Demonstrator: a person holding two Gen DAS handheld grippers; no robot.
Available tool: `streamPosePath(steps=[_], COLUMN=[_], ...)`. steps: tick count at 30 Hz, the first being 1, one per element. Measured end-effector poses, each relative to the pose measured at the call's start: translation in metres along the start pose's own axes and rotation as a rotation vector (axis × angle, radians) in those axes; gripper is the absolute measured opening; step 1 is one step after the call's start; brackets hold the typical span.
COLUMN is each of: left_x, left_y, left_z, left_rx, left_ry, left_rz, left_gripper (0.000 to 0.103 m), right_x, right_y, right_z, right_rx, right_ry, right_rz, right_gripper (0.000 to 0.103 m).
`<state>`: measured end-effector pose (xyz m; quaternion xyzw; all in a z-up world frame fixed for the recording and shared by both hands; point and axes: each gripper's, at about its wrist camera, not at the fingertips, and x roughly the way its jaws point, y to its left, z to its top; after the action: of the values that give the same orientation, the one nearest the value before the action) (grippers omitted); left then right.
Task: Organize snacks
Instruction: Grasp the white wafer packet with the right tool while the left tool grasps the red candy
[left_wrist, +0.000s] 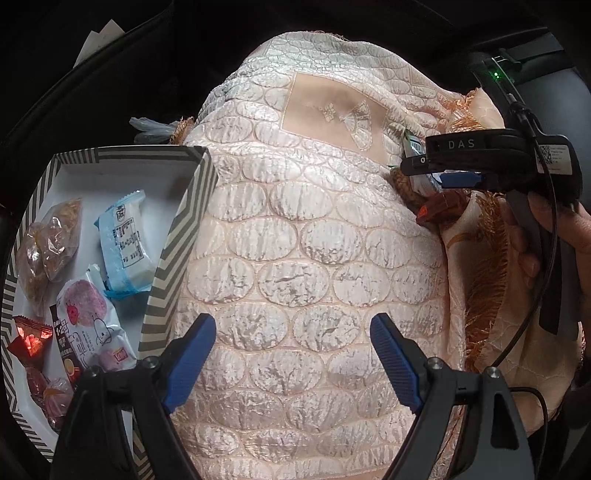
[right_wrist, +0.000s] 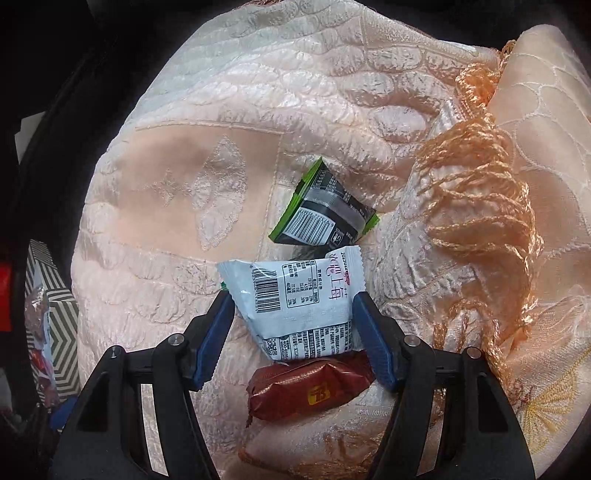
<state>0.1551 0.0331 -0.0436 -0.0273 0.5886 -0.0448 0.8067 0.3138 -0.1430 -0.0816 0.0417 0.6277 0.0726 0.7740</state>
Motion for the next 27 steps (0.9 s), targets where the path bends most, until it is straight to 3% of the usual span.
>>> streamPosePath(steps=[2, 5, 12, 19, 24, 27], left_x=[0.000, -0.002, -0.004, 0.005, 0.026, 0.035], left_y=[-0.001, -0.001, -0.006, -0.046, -0.069, -0.088], left_z=[0.000, 0.000, 0.003, 0.031, 0.062, 0.070], left_rx=[0.003, 0.001, 0.004, 0.076, 0.099, 0.186], left_ry=[0.001, -0.006, -0.032, -0.070, -0.088, -0.098], left_rz=[-0.001, -0.001, -0.019, -0.057, -0.034, -0.041], left_gripper=[0.087, 0.087, 0.087, 0.087, 0.087, 0.087], right_x=[-0.001, -0.006, -0.047, -0.101, -0.111, -0.106], right_y=[0.001, 0.006, 0.012, -0.017, -0.028, -0.034], right_z=[-0.003, -0.009, -0.026, -0.045, -0.051, -0.051], right_rx=[-0.002, -0.014, -0.013, 0.085, 0.148, 0.176], right_ry=[-0.008, -0.025, -0.143, -0.283, -0.291, -0.280], right_rz=[-0.006, -0.003, 0.017, 0.123, 0.190, 0.207], right_gripper=[0.054, 0.051, 0.049, 0.049, 0.049, 0.049])
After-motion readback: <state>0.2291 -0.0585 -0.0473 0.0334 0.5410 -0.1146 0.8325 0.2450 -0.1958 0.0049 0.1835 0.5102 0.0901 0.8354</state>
